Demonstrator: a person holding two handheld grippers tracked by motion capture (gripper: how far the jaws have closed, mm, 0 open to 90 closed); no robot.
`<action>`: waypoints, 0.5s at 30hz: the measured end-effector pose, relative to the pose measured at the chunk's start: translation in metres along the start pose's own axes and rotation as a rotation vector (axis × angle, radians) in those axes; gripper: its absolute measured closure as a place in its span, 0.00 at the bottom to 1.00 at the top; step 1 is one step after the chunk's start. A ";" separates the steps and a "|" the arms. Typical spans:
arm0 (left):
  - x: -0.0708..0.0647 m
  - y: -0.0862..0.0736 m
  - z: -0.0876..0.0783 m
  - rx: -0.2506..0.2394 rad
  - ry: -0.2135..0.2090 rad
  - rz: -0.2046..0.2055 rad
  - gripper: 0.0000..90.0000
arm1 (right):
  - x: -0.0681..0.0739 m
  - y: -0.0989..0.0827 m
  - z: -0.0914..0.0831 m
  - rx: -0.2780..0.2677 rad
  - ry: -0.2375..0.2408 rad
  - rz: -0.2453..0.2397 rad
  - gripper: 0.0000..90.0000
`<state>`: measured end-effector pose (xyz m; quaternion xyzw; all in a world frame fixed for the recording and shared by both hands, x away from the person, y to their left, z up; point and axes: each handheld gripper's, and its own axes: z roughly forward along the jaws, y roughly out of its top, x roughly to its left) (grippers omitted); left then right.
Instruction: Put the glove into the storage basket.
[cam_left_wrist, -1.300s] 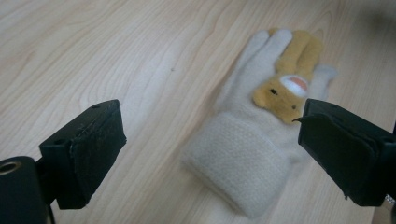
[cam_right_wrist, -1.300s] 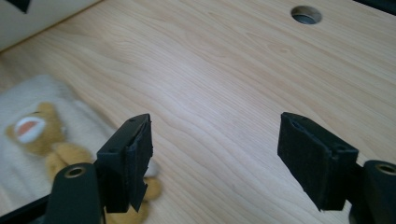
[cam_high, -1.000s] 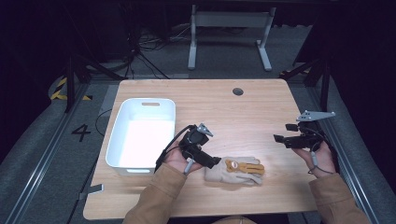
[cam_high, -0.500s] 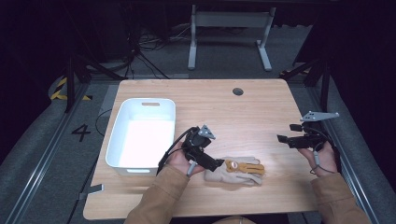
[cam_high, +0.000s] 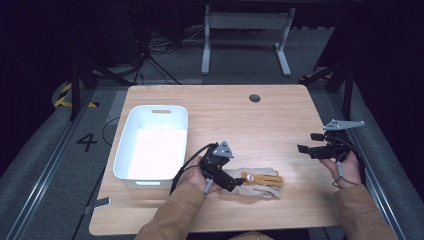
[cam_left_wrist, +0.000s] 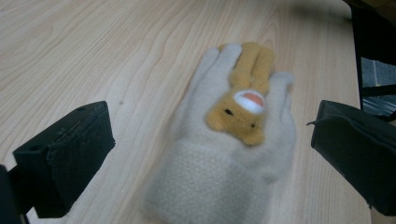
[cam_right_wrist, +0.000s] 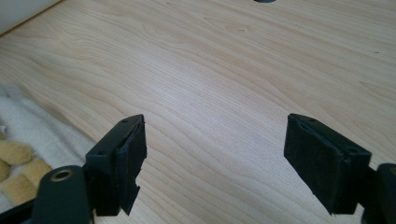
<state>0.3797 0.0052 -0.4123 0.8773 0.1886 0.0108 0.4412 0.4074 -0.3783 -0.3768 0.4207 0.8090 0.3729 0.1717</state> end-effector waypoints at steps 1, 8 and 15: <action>0.000 -0.001 0.001 -0.004 -0.005 -0.001 0.00 | 0.000 0.000 0.000 -0.001 -0.001 -0.005 0.24; 0.003 -0.009 0.016 0.031 -0.034 0.011 0.00 | -0.002 -0.002 0.003 -0.003 0.005 -0.004 0.23; 0.002 -0.014 0.026 0.047 -0.055 0.049 0.00 | -0.004 -0.004 0.005 0.005 0.012 0.003 0.22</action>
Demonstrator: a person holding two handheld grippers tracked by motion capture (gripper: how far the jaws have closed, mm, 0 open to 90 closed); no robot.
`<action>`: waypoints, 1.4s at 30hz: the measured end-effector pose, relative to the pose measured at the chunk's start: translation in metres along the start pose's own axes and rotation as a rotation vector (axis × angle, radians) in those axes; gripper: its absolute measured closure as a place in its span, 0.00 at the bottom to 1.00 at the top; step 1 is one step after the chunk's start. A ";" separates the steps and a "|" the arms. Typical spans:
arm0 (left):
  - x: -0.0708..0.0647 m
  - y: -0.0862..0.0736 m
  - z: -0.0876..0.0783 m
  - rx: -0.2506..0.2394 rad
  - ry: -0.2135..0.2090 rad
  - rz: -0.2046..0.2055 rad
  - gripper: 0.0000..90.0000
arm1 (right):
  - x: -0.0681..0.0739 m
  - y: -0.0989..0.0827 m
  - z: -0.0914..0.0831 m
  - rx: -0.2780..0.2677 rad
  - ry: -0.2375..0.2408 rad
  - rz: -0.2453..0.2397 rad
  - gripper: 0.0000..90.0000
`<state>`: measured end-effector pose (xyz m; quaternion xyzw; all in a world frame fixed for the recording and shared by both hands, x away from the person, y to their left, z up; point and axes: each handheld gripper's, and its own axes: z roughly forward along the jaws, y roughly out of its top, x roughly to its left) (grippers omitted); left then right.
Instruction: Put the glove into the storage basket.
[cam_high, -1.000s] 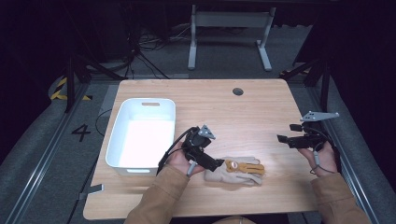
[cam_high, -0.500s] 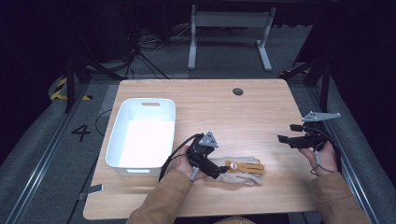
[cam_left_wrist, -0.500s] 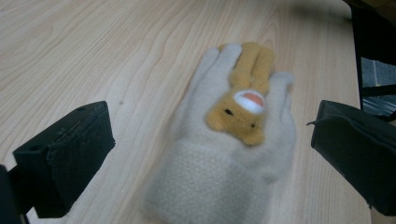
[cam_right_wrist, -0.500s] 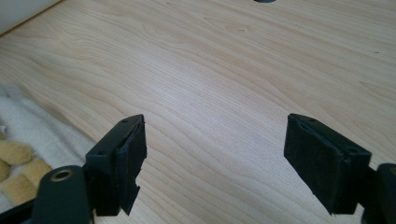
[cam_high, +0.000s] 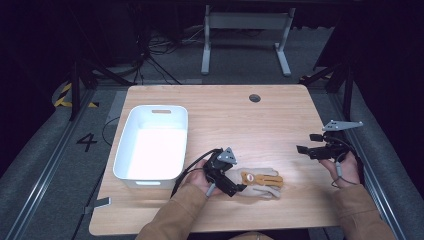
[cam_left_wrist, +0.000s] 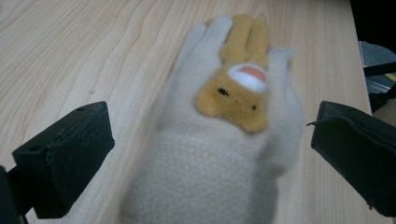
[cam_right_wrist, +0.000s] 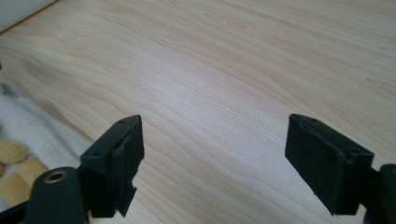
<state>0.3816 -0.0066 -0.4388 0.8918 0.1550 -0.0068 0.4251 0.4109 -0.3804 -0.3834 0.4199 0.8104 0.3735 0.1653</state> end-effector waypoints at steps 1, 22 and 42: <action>-0.001 -0.001 0.001 0.005 0.004 0.006 0.00 | 0.000 0.000 0.000 -0.001 0.000 0.002 0.22; -0.006 -0.004 0.029 0.118 0.004 0.064 0.00 | 0.003 0.000 0.004 0.021 0.008 -0.005 0.22; -0.011 -0.002 0.045 0.206 0.088 0.112 0.00 | 0.008 0.000 0.010 0.058 0.008 -0.011 0.23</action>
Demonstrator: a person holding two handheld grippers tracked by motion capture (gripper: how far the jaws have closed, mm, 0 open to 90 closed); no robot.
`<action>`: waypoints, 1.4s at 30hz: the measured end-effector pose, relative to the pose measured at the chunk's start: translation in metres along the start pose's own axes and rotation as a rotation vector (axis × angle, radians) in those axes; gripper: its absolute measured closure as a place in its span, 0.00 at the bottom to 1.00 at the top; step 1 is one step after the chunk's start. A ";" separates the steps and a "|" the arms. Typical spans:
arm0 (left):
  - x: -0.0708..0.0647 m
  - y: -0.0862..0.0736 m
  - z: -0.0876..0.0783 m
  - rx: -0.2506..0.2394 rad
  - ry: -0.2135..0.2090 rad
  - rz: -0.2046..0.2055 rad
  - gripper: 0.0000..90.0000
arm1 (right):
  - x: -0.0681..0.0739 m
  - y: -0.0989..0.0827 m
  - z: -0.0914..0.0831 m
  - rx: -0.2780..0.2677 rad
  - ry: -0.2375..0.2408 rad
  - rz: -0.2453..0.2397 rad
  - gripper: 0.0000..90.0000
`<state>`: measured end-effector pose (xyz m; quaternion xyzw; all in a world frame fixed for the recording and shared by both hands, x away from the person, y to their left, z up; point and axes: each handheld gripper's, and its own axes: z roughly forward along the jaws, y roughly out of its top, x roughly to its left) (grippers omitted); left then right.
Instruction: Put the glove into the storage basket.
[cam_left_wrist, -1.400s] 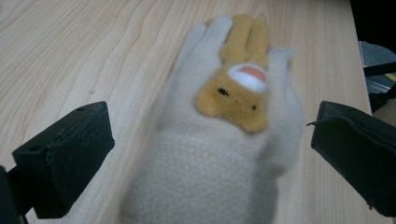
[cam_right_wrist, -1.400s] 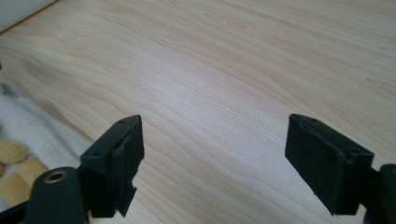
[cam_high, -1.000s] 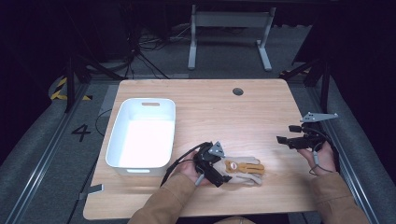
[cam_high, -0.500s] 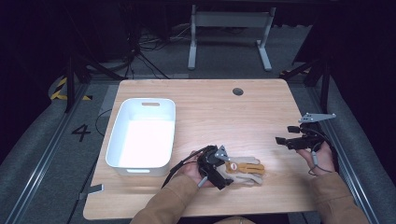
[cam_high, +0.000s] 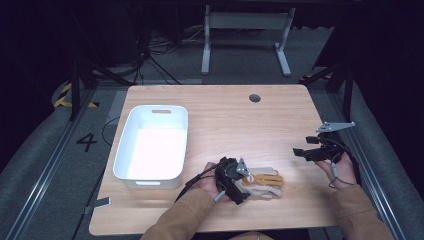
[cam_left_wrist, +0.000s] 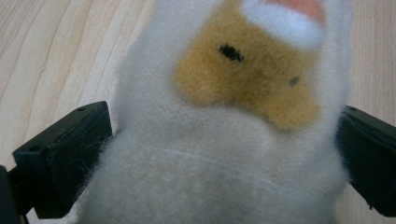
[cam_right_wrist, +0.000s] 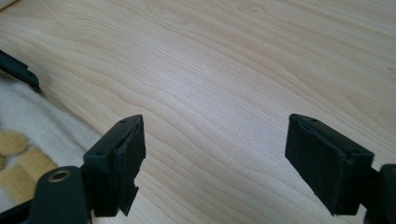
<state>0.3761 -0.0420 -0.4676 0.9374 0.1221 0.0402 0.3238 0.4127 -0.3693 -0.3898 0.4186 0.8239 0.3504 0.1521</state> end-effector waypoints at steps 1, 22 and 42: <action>0.000 0.000 0.000 -0.004 -0.002 0.004 0.01 | 0.000 0.000 0.000 0.004 -0.003 -0.002 0.23; -0.016 0.018 -0.014 0.120 0.030 -0.017 0.76 | 0.004 0.000 0.003 0.011 -0.002 -0.017 0.25; -0.011 0.021 -0.023 0.129 -0.009 -0.084 0.78 | 0.000 -0.002 0.002 0.006 0.001 -0.007 0.26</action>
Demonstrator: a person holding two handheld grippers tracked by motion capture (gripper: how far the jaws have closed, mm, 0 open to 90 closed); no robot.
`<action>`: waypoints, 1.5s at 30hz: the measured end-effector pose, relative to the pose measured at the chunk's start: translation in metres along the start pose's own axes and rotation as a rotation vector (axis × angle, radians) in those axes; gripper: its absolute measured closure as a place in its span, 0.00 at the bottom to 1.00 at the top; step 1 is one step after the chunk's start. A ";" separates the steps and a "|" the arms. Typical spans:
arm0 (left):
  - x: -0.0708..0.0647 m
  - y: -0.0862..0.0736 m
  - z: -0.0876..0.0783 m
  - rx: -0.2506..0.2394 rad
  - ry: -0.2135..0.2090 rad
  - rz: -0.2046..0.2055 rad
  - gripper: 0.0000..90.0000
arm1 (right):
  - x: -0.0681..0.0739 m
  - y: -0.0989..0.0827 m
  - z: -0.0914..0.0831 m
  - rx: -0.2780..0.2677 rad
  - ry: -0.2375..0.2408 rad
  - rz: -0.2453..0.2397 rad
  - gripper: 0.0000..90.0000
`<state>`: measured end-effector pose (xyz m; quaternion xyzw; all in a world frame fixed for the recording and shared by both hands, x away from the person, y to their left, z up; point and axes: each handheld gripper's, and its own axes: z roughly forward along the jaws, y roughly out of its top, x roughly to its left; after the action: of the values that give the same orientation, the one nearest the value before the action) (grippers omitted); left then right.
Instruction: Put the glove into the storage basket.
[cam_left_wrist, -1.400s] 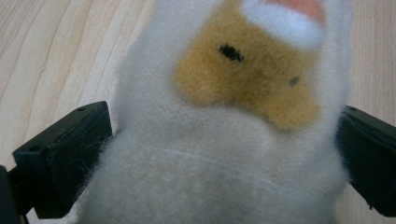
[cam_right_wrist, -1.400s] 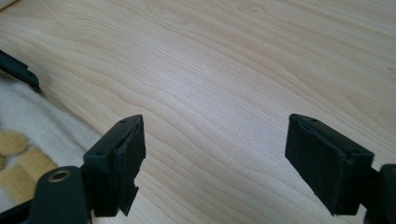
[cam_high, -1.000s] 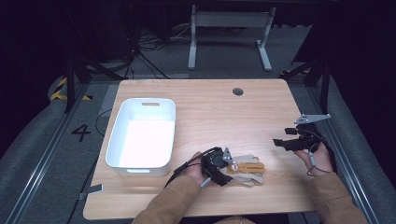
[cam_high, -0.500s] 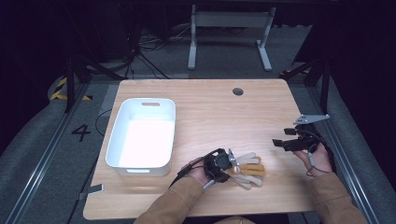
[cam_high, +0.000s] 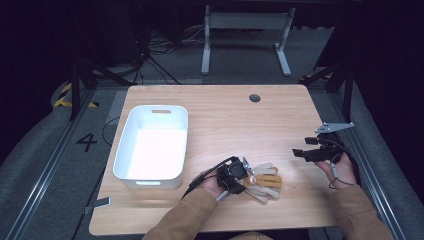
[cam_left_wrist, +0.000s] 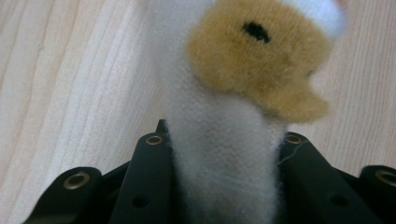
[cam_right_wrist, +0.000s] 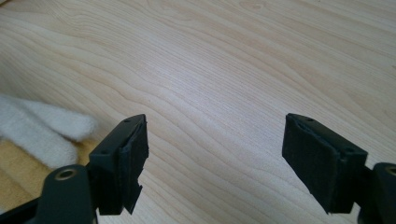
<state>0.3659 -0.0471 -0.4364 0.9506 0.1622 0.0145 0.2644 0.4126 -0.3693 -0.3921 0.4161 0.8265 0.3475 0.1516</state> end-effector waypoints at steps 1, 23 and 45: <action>0.000 0.000 -0.001 0.002 -0.007 -0.004 0.78 | 0.000 0.000 0.000 0.000 0.000 0.000 0.26; 0.012 0.014 -0.025 0.063 -0.016 -0.088 0.78 | -0.007 -0.004 -0.004 0.000 -0.008 0.024 0.26; 0.022 0.026 -0.050 -0.034 -0.011 -0.130 0.78 | -0.012 -0.009 -0.006 0.000 -0.006 0.045 0.25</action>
<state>0.3888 -0.0362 -0.3814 0.9335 0.2220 -0.0050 0.2816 0.4115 -0.3858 -0.3948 0.4355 0.8166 0.3495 0.1460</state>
